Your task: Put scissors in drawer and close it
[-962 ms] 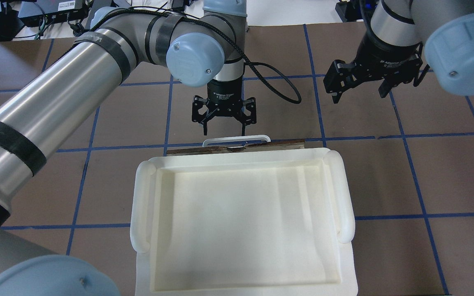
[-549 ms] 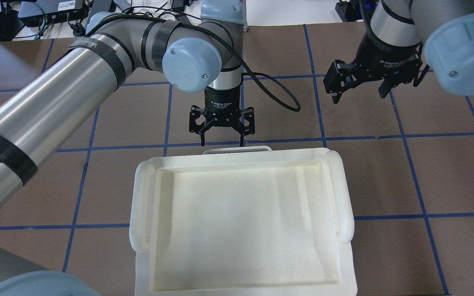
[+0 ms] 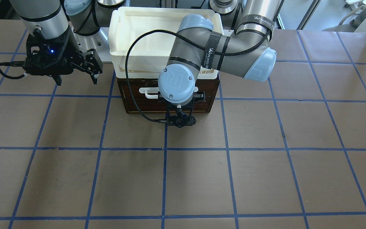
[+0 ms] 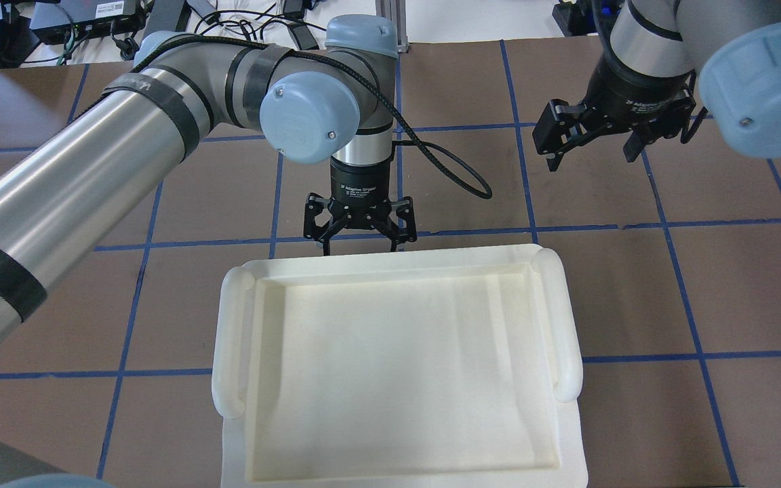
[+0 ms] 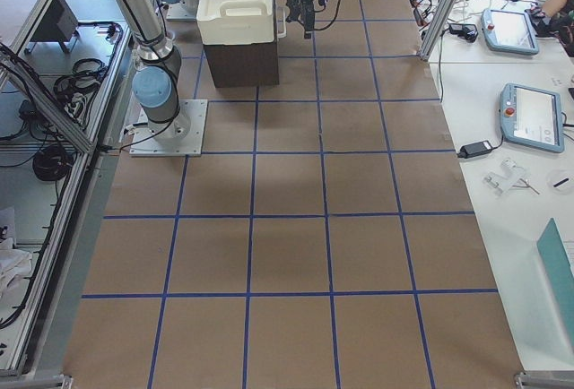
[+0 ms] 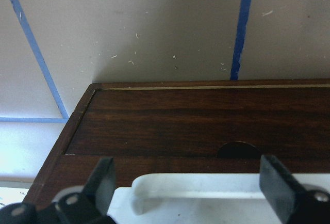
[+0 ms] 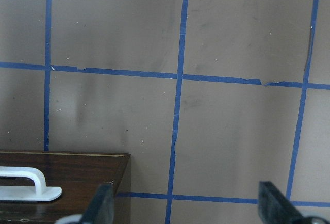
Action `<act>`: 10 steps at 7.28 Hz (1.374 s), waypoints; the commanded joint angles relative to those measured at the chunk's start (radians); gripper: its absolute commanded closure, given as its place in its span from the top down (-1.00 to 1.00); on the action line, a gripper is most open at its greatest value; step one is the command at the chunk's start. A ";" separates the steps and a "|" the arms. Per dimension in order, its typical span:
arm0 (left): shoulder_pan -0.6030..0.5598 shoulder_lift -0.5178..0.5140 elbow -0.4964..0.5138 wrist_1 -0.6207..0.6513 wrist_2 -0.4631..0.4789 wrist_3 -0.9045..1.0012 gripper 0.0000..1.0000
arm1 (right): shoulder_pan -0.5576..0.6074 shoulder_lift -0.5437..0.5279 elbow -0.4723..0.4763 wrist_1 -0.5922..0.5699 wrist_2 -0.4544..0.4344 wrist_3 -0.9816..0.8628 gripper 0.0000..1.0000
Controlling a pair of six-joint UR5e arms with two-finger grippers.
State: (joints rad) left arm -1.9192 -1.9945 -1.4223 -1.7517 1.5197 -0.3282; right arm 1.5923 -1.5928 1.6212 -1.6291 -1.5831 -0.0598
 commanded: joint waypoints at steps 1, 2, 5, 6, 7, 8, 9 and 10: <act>0.026 0.023 0.029 0.137 0.014 -0.011 1.00 | 0.000 0.001 0.000 0.000 0.000 0.000 1.00; 0.054 0.048 0.034 0.194 0.045 -0.009 1.00 | 0.000 0.001 0.000 0.000 -0.002 0.000 1.00; 0.097 0.173 0.029 0.212 0.134 0.003 1.00 | 0.000 -0.001 0.000 -0.005 0.000 0.000 1.00; 0.106 0.236 0.016 0.206 0.189 0.008 1.00 | 0.000 0.000 0.000 -0.003 0.000 0.000 1.00; 0.106 0.299 -0.001 0.202 0.188 0.008 1.00 | 0.000 -0.001 0.000 -0.003 -0.002 0.000 1.00; 0.106 0.362 -0.026 0.210 0.180 0.006 1.00 | 0.000 0.000 0.000 -0.002 0.000 0.001 1.00; 0.112 0.397 -0.032 0.222 0.178 0.008 1.00 | 0.000 0.001 0.000 -0.002 0.000 0.005 1.00; 0.109 0.416 -0.038 0.227 0.178 0.008 1.00 | 0.000 0.001 0.000 -0.003 0.000 0.006 1.00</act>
State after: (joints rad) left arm -1.8102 -1.6170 -1.4494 -1.5334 1.6987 -0.3211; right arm 1.5923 -1.5925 1.6214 -1.6311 -1.5832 -0.0562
